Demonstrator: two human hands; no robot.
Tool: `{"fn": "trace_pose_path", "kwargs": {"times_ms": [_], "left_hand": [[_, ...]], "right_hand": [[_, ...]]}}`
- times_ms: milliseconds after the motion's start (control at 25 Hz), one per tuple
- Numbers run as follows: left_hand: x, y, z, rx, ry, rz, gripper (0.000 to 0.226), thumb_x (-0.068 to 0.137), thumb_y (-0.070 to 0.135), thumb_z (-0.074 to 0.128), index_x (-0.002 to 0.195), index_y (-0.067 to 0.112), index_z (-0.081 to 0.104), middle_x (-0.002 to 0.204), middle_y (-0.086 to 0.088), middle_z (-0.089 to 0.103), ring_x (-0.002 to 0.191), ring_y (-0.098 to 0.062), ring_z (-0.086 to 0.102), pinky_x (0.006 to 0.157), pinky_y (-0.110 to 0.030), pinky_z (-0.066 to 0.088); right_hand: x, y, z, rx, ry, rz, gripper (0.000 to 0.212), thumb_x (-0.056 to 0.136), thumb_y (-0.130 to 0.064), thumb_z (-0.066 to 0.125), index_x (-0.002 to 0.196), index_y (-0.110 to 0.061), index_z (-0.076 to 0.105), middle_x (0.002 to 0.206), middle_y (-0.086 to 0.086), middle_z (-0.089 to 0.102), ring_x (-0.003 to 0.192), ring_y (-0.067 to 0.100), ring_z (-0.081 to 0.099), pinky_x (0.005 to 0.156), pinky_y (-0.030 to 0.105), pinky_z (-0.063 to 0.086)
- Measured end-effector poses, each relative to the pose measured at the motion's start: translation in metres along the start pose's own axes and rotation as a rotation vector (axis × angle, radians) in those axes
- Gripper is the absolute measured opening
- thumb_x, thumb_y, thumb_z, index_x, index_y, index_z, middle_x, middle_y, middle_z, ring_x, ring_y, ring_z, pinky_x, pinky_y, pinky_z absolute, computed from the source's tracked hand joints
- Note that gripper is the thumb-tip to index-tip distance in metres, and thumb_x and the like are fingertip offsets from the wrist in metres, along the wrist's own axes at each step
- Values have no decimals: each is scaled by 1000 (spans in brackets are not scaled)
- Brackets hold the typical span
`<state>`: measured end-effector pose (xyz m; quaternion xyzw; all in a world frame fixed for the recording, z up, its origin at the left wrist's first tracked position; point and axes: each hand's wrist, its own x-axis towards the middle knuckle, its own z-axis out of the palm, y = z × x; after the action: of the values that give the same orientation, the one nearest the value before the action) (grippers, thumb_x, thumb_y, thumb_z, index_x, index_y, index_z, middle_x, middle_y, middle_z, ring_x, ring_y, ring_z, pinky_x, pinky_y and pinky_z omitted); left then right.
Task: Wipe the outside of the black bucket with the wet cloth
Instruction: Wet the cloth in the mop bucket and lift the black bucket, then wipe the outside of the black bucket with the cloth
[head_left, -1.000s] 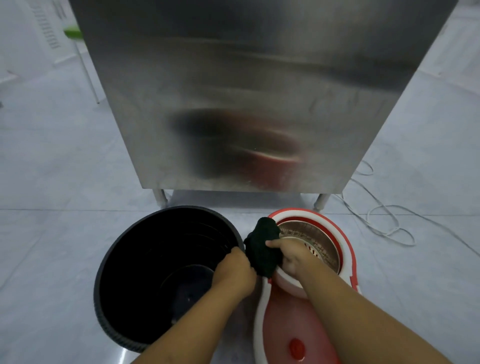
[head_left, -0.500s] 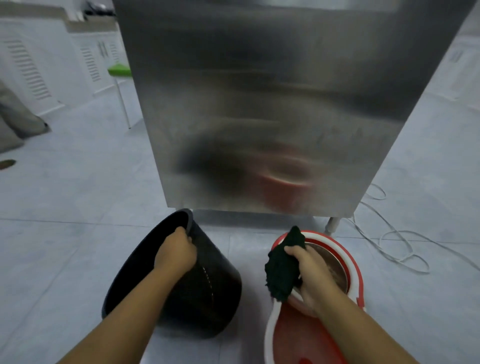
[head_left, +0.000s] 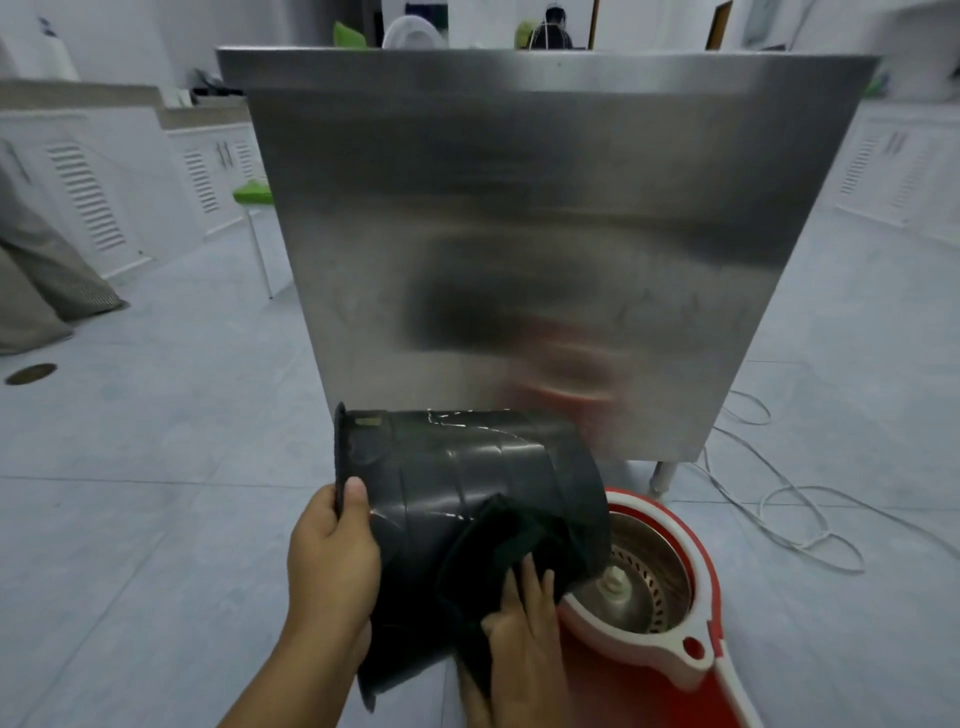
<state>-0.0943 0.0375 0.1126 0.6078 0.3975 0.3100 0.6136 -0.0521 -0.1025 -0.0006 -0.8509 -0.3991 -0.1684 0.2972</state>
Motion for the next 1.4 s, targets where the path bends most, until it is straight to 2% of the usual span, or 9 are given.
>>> {"fn": "trace_pose_path", "kwargs": {"times_ms": [120,240,400,600,720,800,960,1120,1400], "left_hand": [[-24,10,4,-5,-85,-37,39,97,41,41,83,19,70,82,-6,75,83,-26,70,81,-47,57],[-40,16,9,9,-148,24,41,96,40,43,78,17,71,76,-6,76,80,-25,71,75,-45,59],[-43,18,8,-8,-148,61,36,97,36,41,84,21,71,83,-3,76,83,-19,70,65,-28,54],[-33,25,2,-92,-58,-4,34,97,36,40,79,25,65,86,-1,70,86,-19,63,66,-30,47],[-29,23,4,-134,-52,-23,34,97,37,39,77,27,64,83,4,69,83,-16,62,67,-31,47],[-30,20,7,-111,-82,5,36,97,37,39,77,25,66,79,3,71,81,-18,65,63,-30,49],[-34,10,15,-51,-163,56,35,96,37,42,81,25,71,79,-3,75,82,-22,68,71,-40,57],[-41,3,18,-13,-192,139,30,95,32,45,84,20,71,80,-3,74,83,-18,67,66,-27,51],[-40,-1,11,-1,-279,235,26,89,32,49,80,18,69,77,-1,74,73,-16,68,61,-21,56]], "right_hand": [[-3,-10,-15,31,48,-131,19,74,-40,66,75,-21,66,166,-2,5,152,26,5,122,39,4],[19,-14,-48,145,167,-123,25,85,-32,61,104,-16,62,160,2,30,150,22,18,122,40,7],[34,10,-67,305,166,245,65,92,-44,46,142,-61,8,153,-43,-5,146,-7,-10,122,34,0],[12,23,-37,170,112,215,91,86,-40,52,145,-55,-16,156,-32,-23,149,7,-10,122,39,0],[6,4,-15,-33,60,81,82,72,-45,57,148,-39,28,163,-13,-18,150,21,-5,118,36,5],[2,-4,-7,-28,78,-50,38,71,-44,58,104,-24,61,166,-8,-7,152,25,-1,118,43,10],[17,4,-36,44,163,-99,32,83,-37,57,111,-23,60,165,-16,2,151,22,10,121,45,6],[38,25,-69,342,214,331,63,89,-44,48,135,-69,11,150,-47,-5,146,-4,-13,121,37,-3],[51,84,-78,837,320,1050,36,100,-41,45,132,-26,41,122,7,56,116,39,53,93,62,47]]}}
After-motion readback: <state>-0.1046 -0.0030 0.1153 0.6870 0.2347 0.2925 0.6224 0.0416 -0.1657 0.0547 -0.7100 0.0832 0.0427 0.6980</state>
